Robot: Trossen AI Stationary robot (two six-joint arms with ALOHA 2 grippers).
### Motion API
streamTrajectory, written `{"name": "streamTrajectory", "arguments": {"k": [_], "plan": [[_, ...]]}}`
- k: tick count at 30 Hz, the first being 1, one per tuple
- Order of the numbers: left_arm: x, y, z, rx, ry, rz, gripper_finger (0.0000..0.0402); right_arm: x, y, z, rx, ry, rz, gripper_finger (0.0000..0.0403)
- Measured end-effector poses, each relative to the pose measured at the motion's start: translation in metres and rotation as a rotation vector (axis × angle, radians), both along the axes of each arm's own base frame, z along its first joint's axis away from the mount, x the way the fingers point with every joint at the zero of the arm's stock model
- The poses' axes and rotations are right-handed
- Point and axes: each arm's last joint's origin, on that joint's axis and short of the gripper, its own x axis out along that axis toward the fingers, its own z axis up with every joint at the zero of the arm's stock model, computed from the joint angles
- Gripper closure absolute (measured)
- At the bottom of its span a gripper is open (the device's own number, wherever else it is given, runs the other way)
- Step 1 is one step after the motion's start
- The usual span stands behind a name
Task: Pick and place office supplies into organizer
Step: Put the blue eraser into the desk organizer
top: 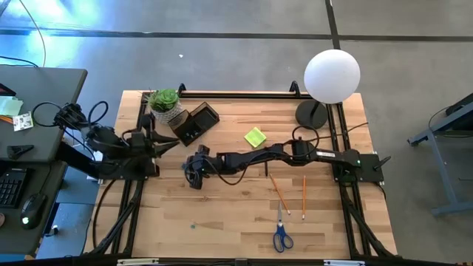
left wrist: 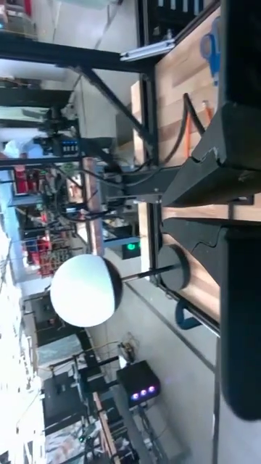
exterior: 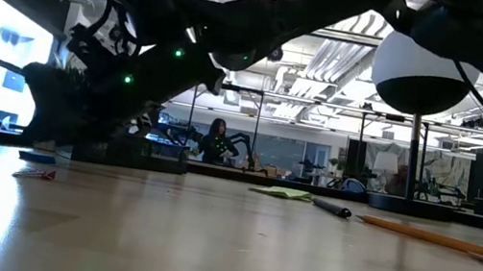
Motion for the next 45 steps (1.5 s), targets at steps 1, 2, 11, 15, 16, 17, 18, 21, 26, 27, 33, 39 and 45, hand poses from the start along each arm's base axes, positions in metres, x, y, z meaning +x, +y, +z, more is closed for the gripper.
{"name": "streamTrajectory", "arguments": {"k": [1,2,11,15,16,17,18,21,26,27,33,39,45], "plan": [[0.0,0.0,-0.001,-0.001,0.006,0.0,0.0376,0.0,0.001,0.0,-0.009,0.0,-0.01,0.0169],[0.0,0.0,-0.001,0.0,0.009,0.0,0.0376,0.0,0.001,0.0,-0.009,0.001,-0.016,0.0171],[0.002,-0.001,-0.002,0.002,0.014,-0.006,0.0376,0.002,-0.004,-0.021,0.082,0.007,-0.002,0.02],[0.003,-0.002,-0.002,0.005,0.021,-0.007,0.0376,0.002,-0.003,-0.022,0.061,0.01,0.004,0.0216],[0.003,-0.002,-0.003,0.006,0.022,-0.007,0.0376,0.002,-0.003,-0.022,0.054,0.011,0.01,0.0222],[0.003,-0.002,-0.002,0.005,0.021,-0.007,0.0376,0.002,-0.003,-0.022,0.048,0.012,0.014,0.0229],[0.003,-0.002,-0.002,0.005,0.021,-0.007,0.0376,0.002,-0.003,-0.022,0.045,0.014,0.018,0.0236],[0.003,-0.002,-0.003,0.007,0.025,-0.007,0.0376,0.002,-0.003,-0.022,0.039,0.022,0.025,0.0268],[0.003,-0.002,-0.004,0.009,0.037,-0.007,0.0376,0.001,-0.002,-0.022,0.036,0.025,0.04,0.0324],[0.003,-0.002,-0.004,0.007,0.036,-0.007,0.0376,0.001,-0.002,-0.022,0.036,0.025,0.04,0.0333],[0.003,-0.002,-0.004,0.006,0.038,-0.008,0.0376,0.003,-0.004,-0.015,0.014,0.034,0.059,0.0348],[0.003,-0.001,-0.004,0.005,0.036,-0.007,0.0376,0.01,-0.018,0.016,-0.063,0.084,0.072,0.0324],[0.002,-0.002,-0.004,0.005,0.037,-0.012,0.0376,0.004,-0.046,0.045,-0.179,0.114,0.093,0.0328]]}}
